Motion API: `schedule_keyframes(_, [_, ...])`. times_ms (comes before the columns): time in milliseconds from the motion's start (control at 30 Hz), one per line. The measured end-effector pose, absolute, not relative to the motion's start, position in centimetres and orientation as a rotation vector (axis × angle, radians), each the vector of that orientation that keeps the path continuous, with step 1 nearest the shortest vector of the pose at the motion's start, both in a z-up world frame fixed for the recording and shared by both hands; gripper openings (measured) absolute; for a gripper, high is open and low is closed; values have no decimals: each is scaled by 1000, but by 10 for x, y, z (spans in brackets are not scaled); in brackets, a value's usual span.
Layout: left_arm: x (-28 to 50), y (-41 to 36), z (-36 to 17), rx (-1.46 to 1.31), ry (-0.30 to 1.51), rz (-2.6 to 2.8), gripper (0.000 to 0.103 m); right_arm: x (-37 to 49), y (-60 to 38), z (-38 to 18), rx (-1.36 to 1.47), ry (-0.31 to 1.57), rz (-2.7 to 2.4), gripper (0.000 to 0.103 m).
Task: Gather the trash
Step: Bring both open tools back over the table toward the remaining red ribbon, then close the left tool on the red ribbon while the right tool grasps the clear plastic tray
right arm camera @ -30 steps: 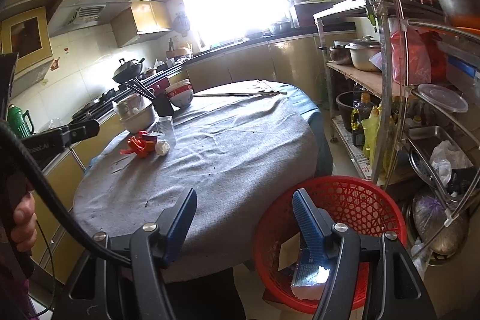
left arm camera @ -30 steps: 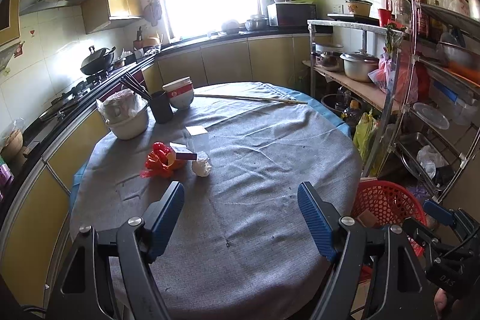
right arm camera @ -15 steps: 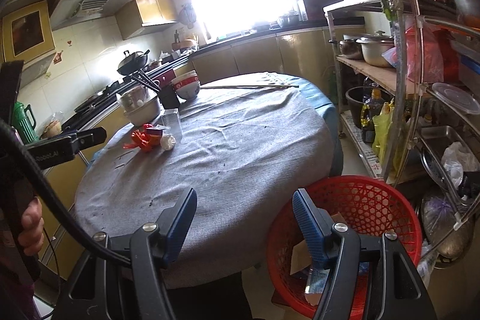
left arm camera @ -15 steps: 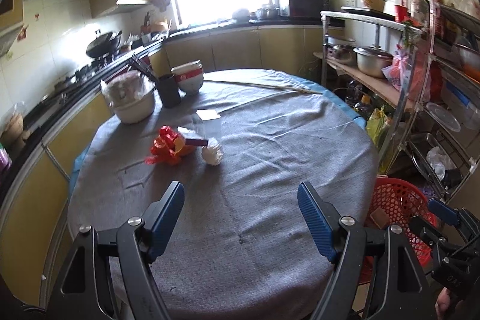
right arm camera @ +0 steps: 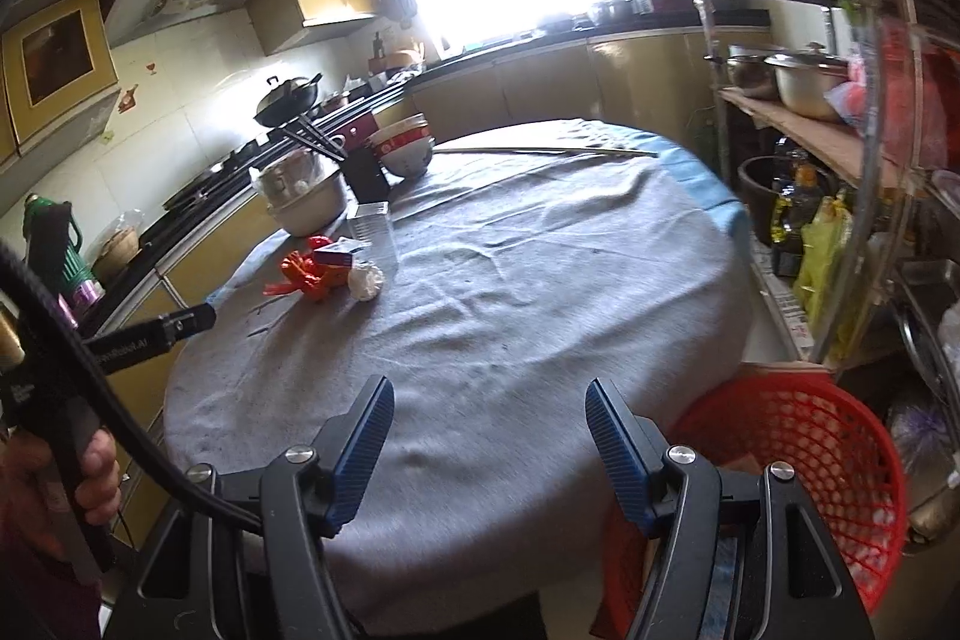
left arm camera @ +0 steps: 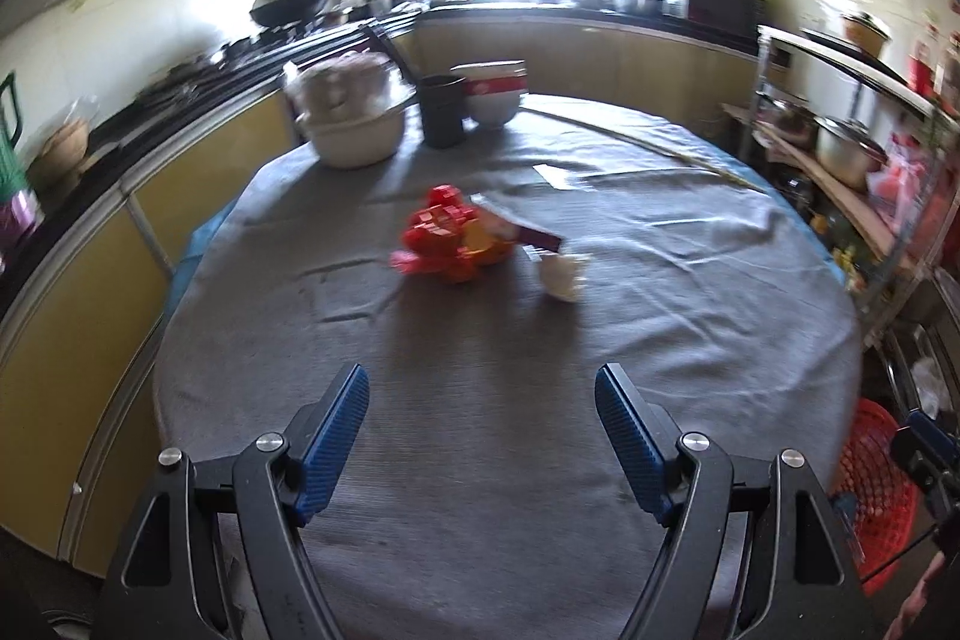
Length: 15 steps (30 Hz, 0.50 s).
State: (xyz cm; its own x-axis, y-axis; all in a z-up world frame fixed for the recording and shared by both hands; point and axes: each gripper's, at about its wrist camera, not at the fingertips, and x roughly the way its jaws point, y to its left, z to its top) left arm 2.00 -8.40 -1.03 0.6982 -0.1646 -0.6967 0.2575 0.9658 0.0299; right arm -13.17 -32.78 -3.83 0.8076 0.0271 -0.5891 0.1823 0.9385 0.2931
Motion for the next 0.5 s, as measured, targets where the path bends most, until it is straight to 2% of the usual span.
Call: schedule_keyframes(500, [88,-10,-47,4,871,-158,78,-7,-278,-36,369,720,78,70])
